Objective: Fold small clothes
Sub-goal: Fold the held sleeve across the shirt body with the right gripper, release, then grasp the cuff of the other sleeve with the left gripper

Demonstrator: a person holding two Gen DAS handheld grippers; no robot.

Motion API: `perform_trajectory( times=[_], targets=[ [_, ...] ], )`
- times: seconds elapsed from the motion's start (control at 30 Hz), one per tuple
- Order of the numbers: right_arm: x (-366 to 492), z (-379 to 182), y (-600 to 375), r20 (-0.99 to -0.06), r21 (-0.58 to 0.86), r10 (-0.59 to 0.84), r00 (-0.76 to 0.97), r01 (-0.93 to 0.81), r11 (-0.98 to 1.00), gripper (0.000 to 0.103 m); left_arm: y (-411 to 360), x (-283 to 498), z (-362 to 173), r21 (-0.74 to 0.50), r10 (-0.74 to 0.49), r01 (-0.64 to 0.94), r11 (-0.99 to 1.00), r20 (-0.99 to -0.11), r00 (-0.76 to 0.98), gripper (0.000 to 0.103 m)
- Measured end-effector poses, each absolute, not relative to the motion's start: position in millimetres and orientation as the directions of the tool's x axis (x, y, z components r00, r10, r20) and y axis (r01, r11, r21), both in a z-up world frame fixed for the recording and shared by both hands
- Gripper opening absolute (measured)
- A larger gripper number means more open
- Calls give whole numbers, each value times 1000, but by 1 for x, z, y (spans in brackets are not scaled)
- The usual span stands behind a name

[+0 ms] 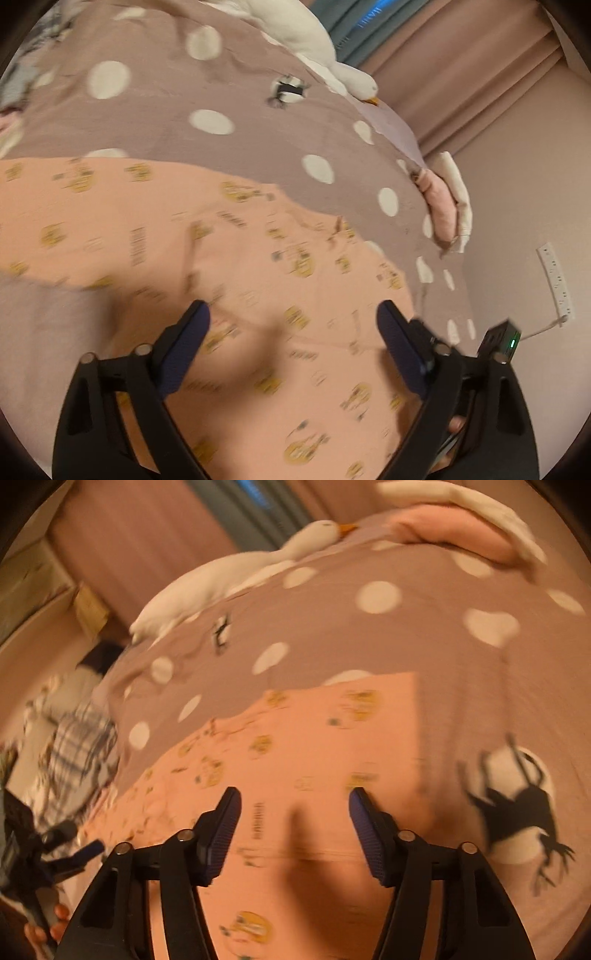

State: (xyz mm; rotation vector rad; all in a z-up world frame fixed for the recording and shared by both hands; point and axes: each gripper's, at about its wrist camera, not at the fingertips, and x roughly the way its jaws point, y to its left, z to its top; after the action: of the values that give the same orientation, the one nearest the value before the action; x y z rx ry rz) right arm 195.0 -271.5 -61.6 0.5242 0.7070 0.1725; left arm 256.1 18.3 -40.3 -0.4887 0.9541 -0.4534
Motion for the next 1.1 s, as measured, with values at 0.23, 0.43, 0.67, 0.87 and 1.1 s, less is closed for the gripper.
perform_trajectory(
  times=[0.23, 0.43, 0.67, 0.87, 1.1],
  targets=[
    [184, -73, -272, -545, 551, 347, 763, 15, 834, 57, -8, 302, -82, -568, -560, 120, 814, -713, 422, 57],
    [180, -79, -293, -548, 553, 347, 761, 18, 833, 57, 13, 304, -104, -505, -480, 65, 861, -762, 435, 23],
    [169, -69, -290, -530, 538, 345, 775, -8, 843, 58, 89, 261, -70, -588, -497, 19, 809, -665, 558, 91],
    [143, -45, -280, -481, 511, 363, 798, -81, 856, 58, 202, 236, -67, -655, -414, -172, 735, -636, 652, 91],
    [118, -32, -265, -471, 459, 352, 809, -116, 881, 58, 324, 198, -87, -749, -299, -354, 560, -581, 757, 89]
  ],
)
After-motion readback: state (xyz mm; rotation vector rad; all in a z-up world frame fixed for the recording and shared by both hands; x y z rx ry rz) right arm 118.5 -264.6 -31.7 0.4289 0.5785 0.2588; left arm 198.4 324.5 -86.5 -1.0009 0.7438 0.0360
